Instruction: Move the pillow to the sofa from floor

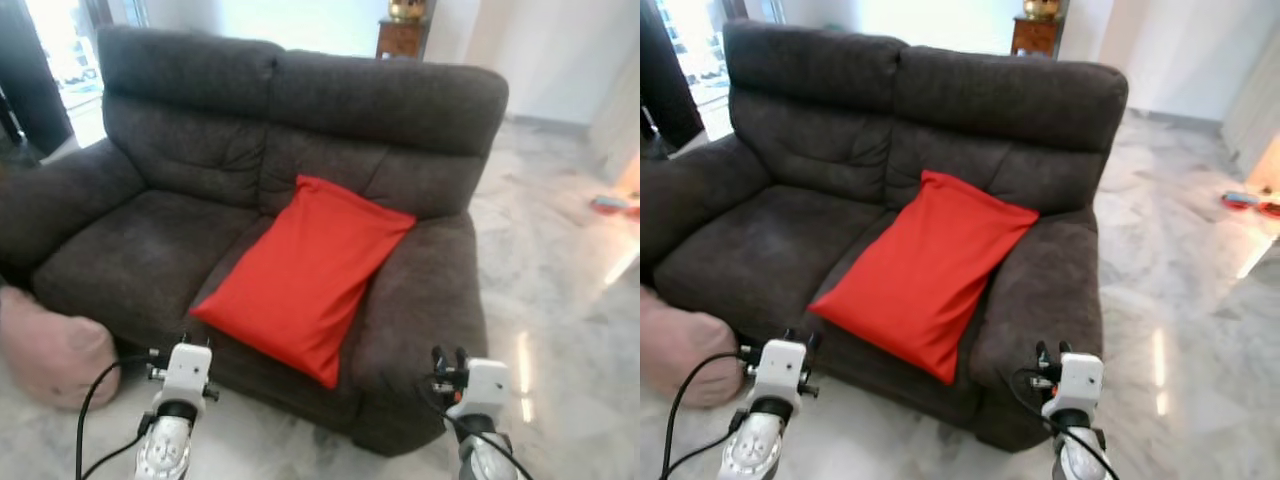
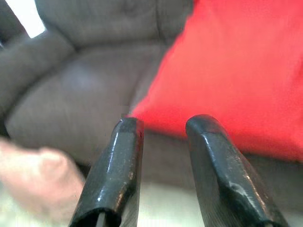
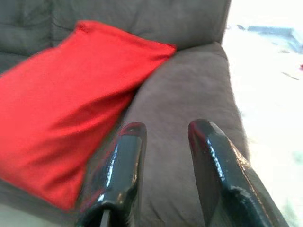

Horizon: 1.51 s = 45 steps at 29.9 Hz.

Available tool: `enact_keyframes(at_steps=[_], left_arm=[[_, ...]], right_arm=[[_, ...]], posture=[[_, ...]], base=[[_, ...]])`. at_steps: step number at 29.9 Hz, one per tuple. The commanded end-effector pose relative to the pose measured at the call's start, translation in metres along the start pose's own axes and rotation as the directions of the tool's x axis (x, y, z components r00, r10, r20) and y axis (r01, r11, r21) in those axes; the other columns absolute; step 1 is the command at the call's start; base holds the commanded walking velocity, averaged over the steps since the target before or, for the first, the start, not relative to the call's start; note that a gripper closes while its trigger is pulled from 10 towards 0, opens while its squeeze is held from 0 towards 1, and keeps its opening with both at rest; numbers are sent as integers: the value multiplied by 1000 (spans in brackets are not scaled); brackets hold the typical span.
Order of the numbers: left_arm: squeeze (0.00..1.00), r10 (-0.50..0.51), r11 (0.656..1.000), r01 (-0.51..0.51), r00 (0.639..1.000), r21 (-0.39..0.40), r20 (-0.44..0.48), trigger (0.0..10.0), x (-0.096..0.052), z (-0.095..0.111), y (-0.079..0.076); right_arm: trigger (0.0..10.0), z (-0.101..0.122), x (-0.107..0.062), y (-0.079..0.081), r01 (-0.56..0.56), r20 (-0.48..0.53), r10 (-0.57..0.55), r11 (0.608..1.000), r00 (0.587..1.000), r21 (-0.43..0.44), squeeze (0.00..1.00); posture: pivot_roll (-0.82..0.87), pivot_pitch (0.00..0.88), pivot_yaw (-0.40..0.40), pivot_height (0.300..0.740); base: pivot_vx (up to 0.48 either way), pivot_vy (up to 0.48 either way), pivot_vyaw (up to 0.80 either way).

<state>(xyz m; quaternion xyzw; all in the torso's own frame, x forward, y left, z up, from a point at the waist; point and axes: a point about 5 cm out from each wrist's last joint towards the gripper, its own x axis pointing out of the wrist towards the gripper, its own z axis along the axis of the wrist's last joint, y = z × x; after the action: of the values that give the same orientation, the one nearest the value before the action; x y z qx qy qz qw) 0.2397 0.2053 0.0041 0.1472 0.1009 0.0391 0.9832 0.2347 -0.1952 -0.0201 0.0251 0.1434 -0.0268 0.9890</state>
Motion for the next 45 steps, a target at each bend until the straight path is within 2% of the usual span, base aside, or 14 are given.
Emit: enact_keyframes(at_steps=[1, 2, 5, 6, 9, 13, 17, 19, 20, 25, 30, 35, 39, 45], left_arm=[[0, 19, 1000, -20, 998, -17, -53, 10000, -2, -9, 5], [0, 26, 999, -29, 996, -26, -86, 10000, -3, -16, 9], [0, 40, 999, -42, 987, -9, -154, 10000, -7, -28, 14], [0, 62, 998, -64, 973, -3, -221, 10000, -13, -41, 21], [0, 81, 995, -99, 926, -29, -369, 10000, -27, -65, 29], [0, 36, 999, -38, 861, 7, -508, 10000, -51, -92, 29], [0, 34, 999, -34, 842, 9, -539, 10000, -59, -99, 31], [0, 30, 1000, -30, 835, 9, -549, 10000, -62, -102, 34], [0, 30, 1000, -30, 835, 9, -549, 10000, -62, -102, 34], [0, 21, 1000, -12, 837, 21, -547, 10000, -64, -103, 40], [0, 7, 1000, 6, 835, 21, -550, 10000, -61, -102, 38], [0, -20, 999, 33, 841, 14, -540, 10000, -48, -95, 26], [0, -59, 998, 62, 838, -13, -543, 10000, -44, -92, 9], [0, -123, 992, 124, 823, -37, -554, 10000, -47, -93, -14]], right_arm=[[10000, -5, 1, -5, 17, -64, -17, 1000, 998, 8, 0], [10000, -15, 0, -9, 23, -149, -22, 1000, 989, 4, 0], [10000, -25, -4, -9, 5, -220, -6, 1000, 976, -5, 0], [10000, -37, -10, -10, 1, -299, -9, 1000, 954, -29, 0], [10000, -56, -24, -14, 16, -420, -37, 998, 907, -54, 0], [10000, -76, -42, -23, 85, -534, -111, 994, 838, -72, 0], [10000, -85, -53, -28, 118, -581, -149, 989, 800, -91, 0], [10000, -98, -70, -32, 153, -624, -180, 983, 760, -97, 0], [10000, -98, -70, -32, 153, -624, -180, 983, 760, -97, 0], [10000, -114, -89, -28, 204, -694, -193, 977, 693, -67, 0], [10000, -115, -89, -27, 213, -699, -183, 976, 692, -45, 0], [10000, -110, -85, -33, 206, -687, -179, 978, 705, -43, 0], [10000, -105, -83, -46, 231, -674, -206, 971, 710, -53, 0], [10000, -100, -82, -58, 272, -657, -238, 961, 715, -51, 0]], posture=[[93, 9, -75, 740], [92, 2, -73, 740], [96, 1, -74, 740], [97, 0, -74, 740], [104, 0, -76, 740], [104, 0, -65, 740], [107, 0, -52, 740], [115, 0, -45, 740], [115, 0, -45, 740], [97, 0, -3, 740], [57, 0, 14, 740], [30, 0, 3, 740], [3, 0, -12, 740], [-45, 0, 4, 740]], base=[[0, 0, 0], [0, 0, 0], [0, 0, 0], [0, 0, 0], [0, 0, 0], [0, 0, 0], [0, 0, 0], [0, 0, 0], [0, 0, 0], [0, 0, 0], [0, 0, 0], [0, 0, 0], [0, 0, 0], [0, 0, 0]])
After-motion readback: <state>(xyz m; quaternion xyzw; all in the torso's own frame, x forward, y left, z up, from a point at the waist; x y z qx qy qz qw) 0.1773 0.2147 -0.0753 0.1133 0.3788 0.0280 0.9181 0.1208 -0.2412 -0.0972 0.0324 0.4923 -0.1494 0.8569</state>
